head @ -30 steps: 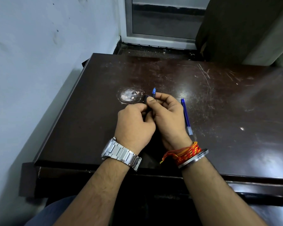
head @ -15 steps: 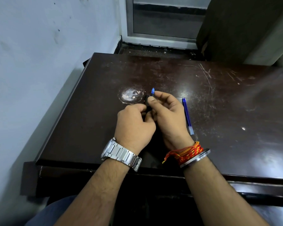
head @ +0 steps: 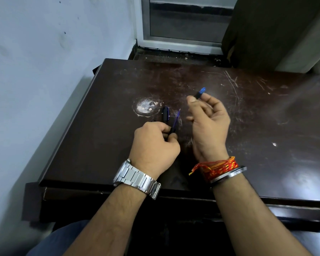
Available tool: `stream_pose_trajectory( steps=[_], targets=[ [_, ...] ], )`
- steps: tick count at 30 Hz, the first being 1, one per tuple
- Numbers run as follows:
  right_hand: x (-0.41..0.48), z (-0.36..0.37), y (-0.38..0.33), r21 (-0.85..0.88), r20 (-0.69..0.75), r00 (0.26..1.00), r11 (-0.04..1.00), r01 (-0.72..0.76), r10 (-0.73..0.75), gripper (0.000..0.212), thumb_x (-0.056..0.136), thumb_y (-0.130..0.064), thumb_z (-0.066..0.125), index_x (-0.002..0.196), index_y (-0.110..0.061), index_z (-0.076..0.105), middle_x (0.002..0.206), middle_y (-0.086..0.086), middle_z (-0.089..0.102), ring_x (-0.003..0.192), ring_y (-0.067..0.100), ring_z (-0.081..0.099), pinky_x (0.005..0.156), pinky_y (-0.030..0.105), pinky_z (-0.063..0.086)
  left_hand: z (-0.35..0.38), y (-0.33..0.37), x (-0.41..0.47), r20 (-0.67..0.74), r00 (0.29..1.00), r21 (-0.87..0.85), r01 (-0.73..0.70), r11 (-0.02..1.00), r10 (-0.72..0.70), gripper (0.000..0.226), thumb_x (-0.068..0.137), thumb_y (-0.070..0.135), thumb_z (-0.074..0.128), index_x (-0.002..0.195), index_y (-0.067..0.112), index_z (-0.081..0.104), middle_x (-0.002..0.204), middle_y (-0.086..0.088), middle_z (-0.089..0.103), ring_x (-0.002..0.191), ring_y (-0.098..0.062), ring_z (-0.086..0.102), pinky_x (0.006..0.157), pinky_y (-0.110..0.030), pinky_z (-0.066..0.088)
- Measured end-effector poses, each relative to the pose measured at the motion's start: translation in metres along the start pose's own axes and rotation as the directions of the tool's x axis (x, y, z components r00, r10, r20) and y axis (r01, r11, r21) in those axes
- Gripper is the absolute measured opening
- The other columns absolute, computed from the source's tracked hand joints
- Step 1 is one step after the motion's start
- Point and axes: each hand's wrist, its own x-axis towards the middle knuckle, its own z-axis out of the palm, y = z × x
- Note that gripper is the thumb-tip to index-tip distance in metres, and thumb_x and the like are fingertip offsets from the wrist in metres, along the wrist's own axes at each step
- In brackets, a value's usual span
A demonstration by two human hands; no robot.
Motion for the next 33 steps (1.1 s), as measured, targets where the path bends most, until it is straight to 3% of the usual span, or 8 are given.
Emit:
stream_pose_trajectory(
  steps=[4,7,9,11,17,27,29,33],
  targets=[
    [0.01,-0.011,0.002,-0.23,-0.018,1.0,0.973,0.009,-0.013,0.019,0.081,-0.011,0.08,0.089,-0.019,0.065,0.074,0.002,0.072,0.059,0.008,0.065,0.057,0.023,0.054,-0.004,-0.001,0.001,-0.091,0.993,-0.023,0.08,0.997,-0.081,0.007,0.077,0.023,0.074,0.083,0.02,0.077,0.064,0.01,0.069,0.062,-0.002,0.066,0.05,-0.001,0.041],
    [0.005,-0.014,0.013,-0.607,0.093,0.991,0.795,-0.021,0.098,0.016,0.074,-0.022,0.083,0.087,-0.019,0.074,0.074,0.0,0.075,0.067,0.014,0.071,0.071,0.034,0.06,-0.011,-0.003,0.009,-0.221,0.966,-0.039,0.132,0.99,-0.138,0.004,0.077,0.022,0.074,0.079,0.019,0.076,0.062,0.013,0.067,0.065,-0.008,0.065,0.055,-0.009,0.043],
    [0.0,-0.014,0.015,-0.763,0.173,0.982,0.642,0.081,0.082,0.017,0.074,-0.026,0.082,0.088,-0.018,0.078,0.066,-0.008,0.071,0.07,0.009,0.07,0.072,0.021,0.055,-0.014,-0.005,0.012,-0.245,0.954,-0.054,0.164,0.985,-0.173,0.003,0.078,0.021,0.074,0.079,0.019,0.076,0.061,0.013,0.064,0.066,-0.01,0.064,0.054,-0.011,0.04],
    [-0.004,-0.011,0.013,-0.821,0.23,0.972,0.544,0.173,0.039,0.014,0.076,-0.025,0.079,0.087,-0.017,0.079,0.06,-0.017,0.062,0.068,0.003,0.063,0.06,0.004,0.041,-0.015,-0.007,0.012,-0.237,0.952,-0.055,0.186,0.981,-0.194,0.002,0.079,0.021,0.074,0.079,0.019,0.075,0.06,0.014,0.063,0.065,-0.009,0.064,0.051,-0.008,0.037],
    [-0.009,-0.006,0.006,-0.851,0.276,0.96,0.478,0.217,0.055,0.018,0.084,-0.033,0.07,0.082,-0.017,0.078,0.066,-0.01,0.066,0.067,0.003,0.061,0.051,0.004,0.038,-0.014,-0.008,0.013,-0.184,0.964,-0.059,0.185,0.981,-0.193,0.022,0.079,0.019,0.076,0.062,0.025,0.062,0.065,0.003,0.072,0.066,-0.017,0.072,0.066,-0.028,0.059],
    [-0.011,-0.004,0.006,-0.797,0.228,0.973,0.566,0.211,-0.043,0.019,0.083,-0.037,0.068,0.074,-0.022,0.076,0.06,-0.015,0.066,0.062,-0.005,0.062,0.054,-0.001,0.039,-0.011,-0.005,0.011,-0.158,0.974,-0.038,0.16,0.986,-0.164,0.017,0.078,0.022,0.074,0.062,0.024,0.067,0.059,0.013,0.066,0.061,-0.001,0.064,0.044,-0.001,0.037],
    [-0.01,-0.003,0.007,-0.734,0.241,0.97,0.649,0.2,-0.027,0.024,0.08,-0.045,0.067,0.069,-0.026,0.075,0.057,-0.014,0.067,0.061,-0.003,0.063,0.057,0.004,0.043,-0.011,-0.004,0.011,-0.134,0.982,-0.026,0.13,0.991,-0.132,0.005,0.078,0.022,0.073,0.074,0.021,0.075,0.064,0.012,0.069,0.066,-0.004,0.067,0.046,0.0,0.038],
    [-0.012,0.002,0.011,-0.62,0.306,0.928,0.784,0.026,0.211,0.026,0.072,-0.049,0.068,0.067,-0.026,0.078,0.056,-0.007,0.068,0.059,0.007,0.059,0.063,0.035,0.051,-0.01,-0.003,0.009,-0.069,0.996,0.012,0.06,0.998,-0.059,0.009,0.08,0.021,0.068,0.081,0.02,0.077,0.067,0.007,0.072,0.067,-0.007,0.068,0.05,-0.002,0.039]
  ],
)
